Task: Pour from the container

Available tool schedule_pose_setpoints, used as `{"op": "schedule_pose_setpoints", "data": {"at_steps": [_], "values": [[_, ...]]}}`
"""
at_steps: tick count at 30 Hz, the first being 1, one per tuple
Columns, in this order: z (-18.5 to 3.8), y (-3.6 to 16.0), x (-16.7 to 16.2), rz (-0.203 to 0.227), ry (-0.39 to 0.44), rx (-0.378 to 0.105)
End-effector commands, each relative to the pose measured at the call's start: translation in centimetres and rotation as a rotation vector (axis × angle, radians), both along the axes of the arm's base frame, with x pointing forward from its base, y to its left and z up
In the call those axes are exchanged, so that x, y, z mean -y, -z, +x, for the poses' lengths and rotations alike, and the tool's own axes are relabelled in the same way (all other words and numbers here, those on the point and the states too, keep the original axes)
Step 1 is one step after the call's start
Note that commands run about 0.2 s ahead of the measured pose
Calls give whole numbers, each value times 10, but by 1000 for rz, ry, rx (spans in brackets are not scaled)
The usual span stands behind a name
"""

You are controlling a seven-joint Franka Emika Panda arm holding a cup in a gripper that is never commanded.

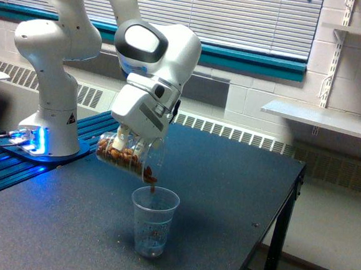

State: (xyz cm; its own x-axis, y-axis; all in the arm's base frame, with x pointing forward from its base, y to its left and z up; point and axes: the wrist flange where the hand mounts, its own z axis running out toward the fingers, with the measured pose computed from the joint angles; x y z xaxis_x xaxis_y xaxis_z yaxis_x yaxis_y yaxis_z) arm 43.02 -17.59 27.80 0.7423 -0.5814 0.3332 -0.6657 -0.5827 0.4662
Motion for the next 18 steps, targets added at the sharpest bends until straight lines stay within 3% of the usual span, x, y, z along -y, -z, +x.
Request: {"op": "schedule_pose_setpoints", "data": {"at_steps": [1,18], "values": [[6,-2,-3,-26,-4,-3],[10,-4,1,-59,19,-17]]}}
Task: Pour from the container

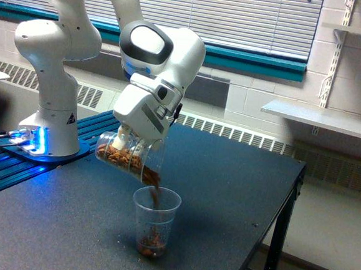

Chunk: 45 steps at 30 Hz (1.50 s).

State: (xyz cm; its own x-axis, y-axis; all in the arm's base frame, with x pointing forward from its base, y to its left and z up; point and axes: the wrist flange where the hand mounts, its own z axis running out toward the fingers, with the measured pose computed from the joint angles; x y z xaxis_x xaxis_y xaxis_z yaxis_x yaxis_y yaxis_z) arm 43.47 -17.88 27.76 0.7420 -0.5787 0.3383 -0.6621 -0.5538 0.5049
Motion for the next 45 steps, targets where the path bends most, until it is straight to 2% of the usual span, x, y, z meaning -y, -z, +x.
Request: {"op": "schedule_pose_setpoints", "data": {"at_steps": [1,32,45], "values": [[5,-4,-2,-22,3,6],[8,-2,1,-66,-24,-45],[10,-2,0,-81,-49,-85]]}}
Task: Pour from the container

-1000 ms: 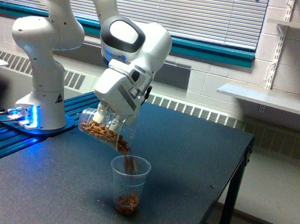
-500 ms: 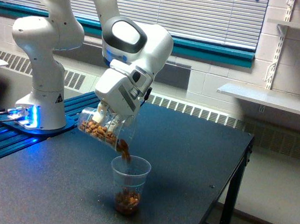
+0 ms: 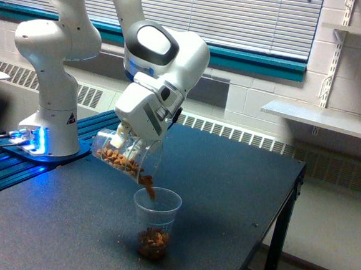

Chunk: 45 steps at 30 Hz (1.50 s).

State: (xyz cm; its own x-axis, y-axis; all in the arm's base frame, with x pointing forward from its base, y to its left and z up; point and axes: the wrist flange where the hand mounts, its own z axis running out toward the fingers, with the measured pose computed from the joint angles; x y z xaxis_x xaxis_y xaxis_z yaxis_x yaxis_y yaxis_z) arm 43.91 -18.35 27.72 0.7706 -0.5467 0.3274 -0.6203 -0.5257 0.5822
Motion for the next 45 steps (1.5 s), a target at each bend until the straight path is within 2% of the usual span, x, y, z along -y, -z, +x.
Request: {"op": "schedule_pose_setpoints", "data": {"at_steps": [1,21,33,45], "values": [[6,-3,-5,-14,-38,-22],[18,-7,-7,-46,-114,-93],[17,-3,-8,-64,-153,-140],[22,-12,-4,-52,-171,-203]]}}
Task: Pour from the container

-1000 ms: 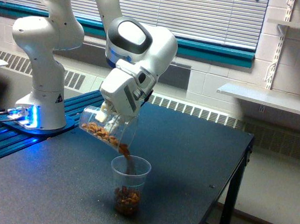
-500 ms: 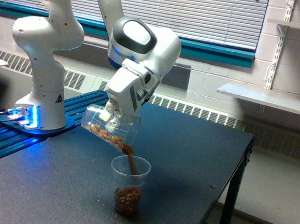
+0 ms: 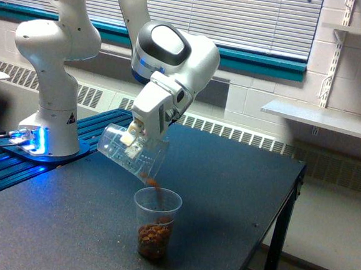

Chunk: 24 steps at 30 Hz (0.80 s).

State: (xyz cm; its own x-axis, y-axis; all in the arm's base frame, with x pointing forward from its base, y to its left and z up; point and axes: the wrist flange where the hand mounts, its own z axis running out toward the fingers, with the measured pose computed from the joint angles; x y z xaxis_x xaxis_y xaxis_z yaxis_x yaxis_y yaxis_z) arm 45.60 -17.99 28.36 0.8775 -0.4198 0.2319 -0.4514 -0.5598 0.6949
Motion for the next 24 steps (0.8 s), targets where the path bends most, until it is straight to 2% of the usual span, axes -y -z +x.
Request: {"op": "schedule_pose_setpoints", "data": {"at_steps": [1,9,24], "values": [[5,-6,0,8,-37,-62],[6,-10,3,23,-38,-90],[2,-11,7,65,-23,-65]]}}
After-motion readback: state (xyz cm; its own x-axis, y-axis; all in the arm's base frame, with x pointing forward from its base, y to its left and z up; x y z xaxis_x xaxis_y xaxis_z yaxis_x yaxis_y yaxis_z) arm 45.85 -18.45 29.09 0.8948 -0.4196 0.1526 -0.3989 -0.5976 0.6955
